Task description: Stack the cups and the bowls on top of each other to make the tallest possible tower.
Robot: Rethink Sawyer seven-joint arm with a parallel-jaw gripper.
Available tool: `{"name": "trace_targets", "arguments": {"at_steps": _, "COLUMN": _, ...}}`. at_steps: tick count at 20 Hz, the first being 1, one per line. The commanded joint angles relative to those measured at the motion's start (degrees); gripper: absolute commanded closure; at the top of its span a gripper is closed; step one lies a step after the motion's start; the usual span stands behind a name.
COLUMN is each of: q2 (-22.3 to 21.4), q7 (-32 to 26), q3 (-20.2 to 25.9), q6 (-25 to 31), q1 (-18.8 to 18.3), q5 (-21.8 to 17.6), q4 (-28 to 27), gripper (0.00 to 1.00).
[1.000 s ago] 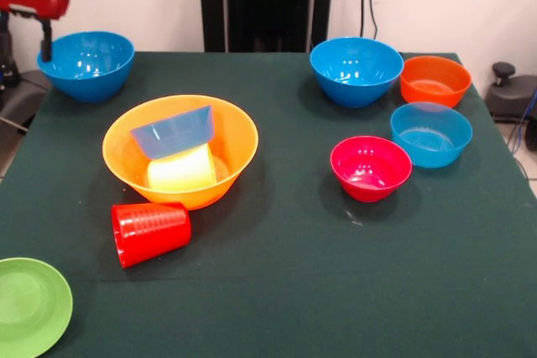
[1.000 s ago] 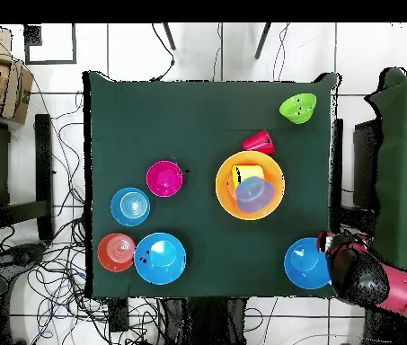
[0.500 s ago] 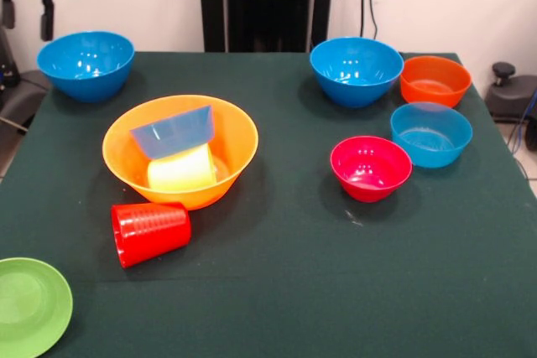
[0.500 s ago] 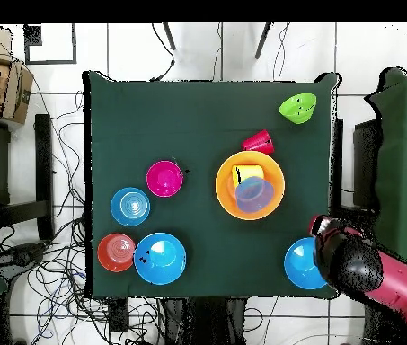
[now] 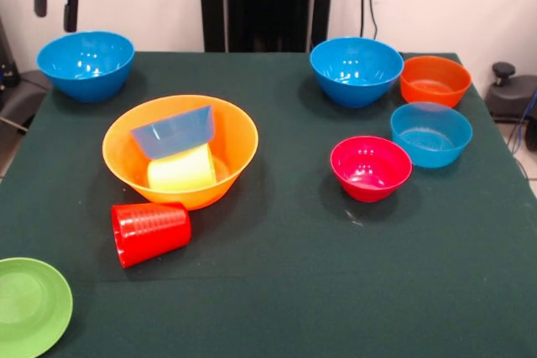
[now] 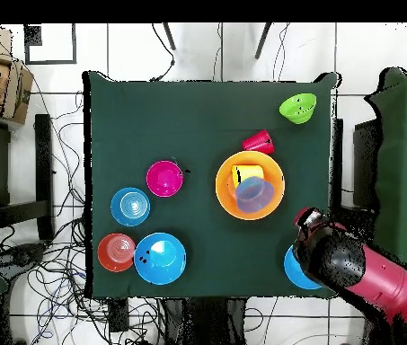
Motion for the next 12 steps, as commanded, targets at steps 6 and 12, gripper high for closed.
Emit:
{"name": "trace_targets", "arguments": {"at_steps": 6, "q2": 2.48, "q7": 15.71, "q3": -3.26, "q6": 4.17, "q1": 4.06, "q5": 8.17, "q4": 4.76, "gripper": 0.00}}
{"name": "trace_targets", "arguments": {"at_steps": 12, "q2": 3.50, "q7": 17.03, "q3": -2.05, "q6": 1.91, "q1": 4.52, "q5": 9.74, "q4": 5.28, "gripper": 0.00}}
